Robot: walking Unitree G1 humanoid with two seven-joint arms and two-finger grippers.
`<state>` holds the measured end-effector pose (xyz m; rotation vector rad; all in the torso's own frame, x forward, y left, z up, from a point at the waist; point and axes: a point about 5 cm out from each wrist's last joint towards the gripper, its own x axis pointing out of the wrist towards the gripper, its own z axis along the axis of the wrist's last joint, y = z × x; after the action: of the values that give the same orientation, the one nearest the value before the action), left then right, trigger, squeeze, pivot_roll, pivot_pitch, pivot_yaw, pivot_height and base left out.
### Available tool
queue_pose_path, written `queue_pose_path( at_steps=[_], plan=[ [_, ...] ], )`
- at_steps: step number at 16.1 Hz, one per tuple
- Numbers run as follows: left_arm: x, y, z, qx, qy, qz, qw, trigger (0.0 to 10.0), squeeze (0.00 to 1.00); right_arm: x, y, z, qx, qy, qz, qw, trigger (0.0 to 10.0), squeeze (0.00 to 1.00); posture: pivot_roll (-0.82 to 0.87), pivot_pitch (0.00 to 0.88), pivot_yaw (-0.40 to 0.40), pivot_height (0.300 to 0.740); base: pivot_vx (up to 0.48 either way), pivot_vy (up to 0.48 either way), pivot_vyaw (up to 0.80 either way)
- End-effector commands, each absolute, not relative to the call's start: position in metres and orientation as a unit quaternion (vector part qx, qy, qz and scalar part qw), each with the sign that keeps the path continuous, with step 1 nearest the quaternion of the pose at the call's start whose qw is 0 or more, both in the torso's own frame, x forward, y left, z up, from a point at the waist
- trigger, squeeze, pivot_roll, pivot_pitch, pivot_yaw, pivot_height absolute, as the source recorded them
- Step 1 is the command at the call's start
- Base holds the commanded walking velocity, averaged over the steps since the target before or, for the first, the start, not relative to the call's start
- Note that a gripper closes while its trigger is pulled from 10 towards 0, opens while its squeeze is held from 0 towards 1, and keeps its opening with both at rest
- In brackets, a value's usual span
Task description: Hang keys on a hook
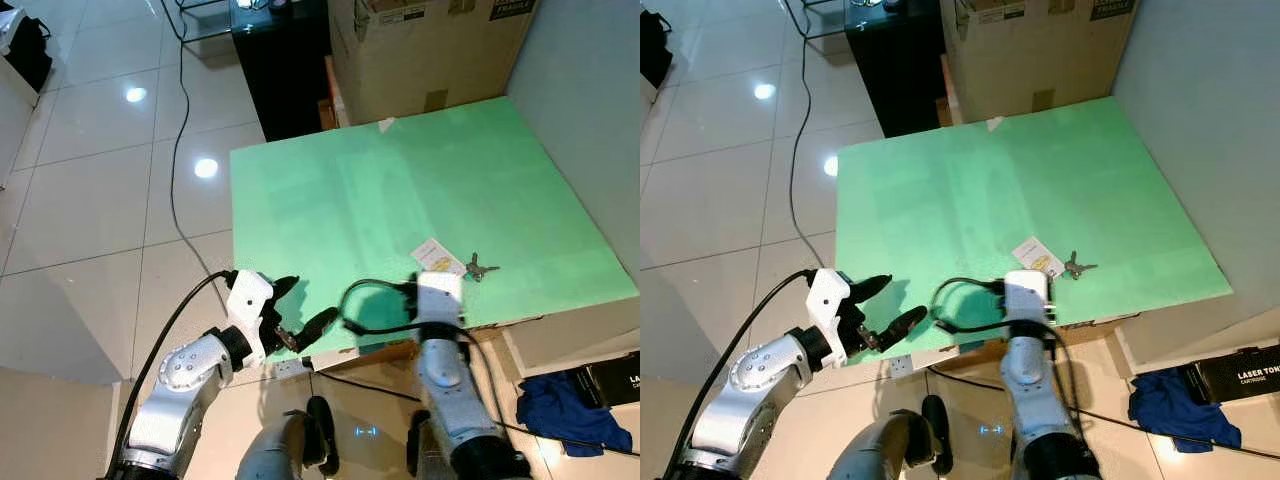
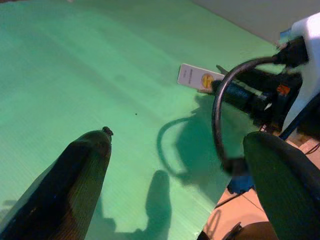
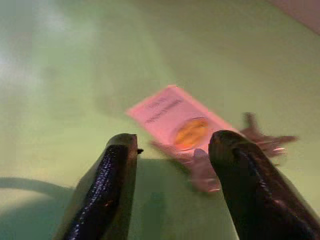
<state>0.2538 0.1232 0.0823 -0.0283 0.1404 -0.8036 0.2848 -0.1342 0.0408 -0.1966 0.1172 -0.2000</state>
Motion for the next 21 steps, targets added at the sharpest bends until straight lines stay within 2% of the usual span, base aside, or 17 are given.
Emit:
queue_pose_path(
  at_steps=[1,5,6,10,13,16,21],
  plan=[
    [0.251,0.128,0.075,-0.01,0.084,-0.385,0.919,10.0,0.0,0.282,-0.139,0.04,-0.1,0.064,-0.119,0.986,10.0,1.0,-0.07,0.235,0.163,0.74,0.0,0.0,0.0],
    [0.251,0.131,0.069,-0.011,0.093,-0.374,0.923,10.0,0.0,0.28,-0.157,0.04,-0.144,0.074,-0.15,0.975,10.0,0.99,-0.08,0.237,0.16,0.74,0.0,0.0,0.0],
    [0.251,0.131,0.068,-0.012,0.093,-0.374,0.923,10.0,0.0,0.28,-0.155,0.039,-0.14,0.076,-0.145,0.977,10.0,0.0,-0.09,0.238,0.159,0.74,0.0,0.0,0.0],
    [0.251,0.129,0.069,-0.013,0.09,-0.375,0.923,10.0,0.0,0.283,-0.155,0.037,-0.138,0.085,-0.142,0.977,10.0,0.0,-0.08,0.243,0.161,0.74,0.0,0.0,0.0],
    [0.25,0.131,0.068,-0.011,0.091,-0.375,0.923,10.0,0.0,0.288,-0.165,0.038,-0.148,0.086,-0.145,0.975,10.0,0.0,-0.08,0.244,0.161,0.74,0.0,0.0,0.0],
    [0.249,0.129,0.067,-0.011,0.091,-0.376,0.922,10.0,0.0,0.299,-0.167,0.04,-0.118,0.087,-0.123,0.982,10.0,0.0,-0.07,0.25,0.161,0.74,0.0,0.0,0.0],
    [0.246,0.13,0.067,-0.01,0.09,-0.375,0.923,10.0,0.0,0.313,-0.17,0.045,-0.118,0.088,-0.111,0.983,10.0,0.0,-0.06,0.256,0.154,0.74,0.0,0.0,0.0]
  ],
)
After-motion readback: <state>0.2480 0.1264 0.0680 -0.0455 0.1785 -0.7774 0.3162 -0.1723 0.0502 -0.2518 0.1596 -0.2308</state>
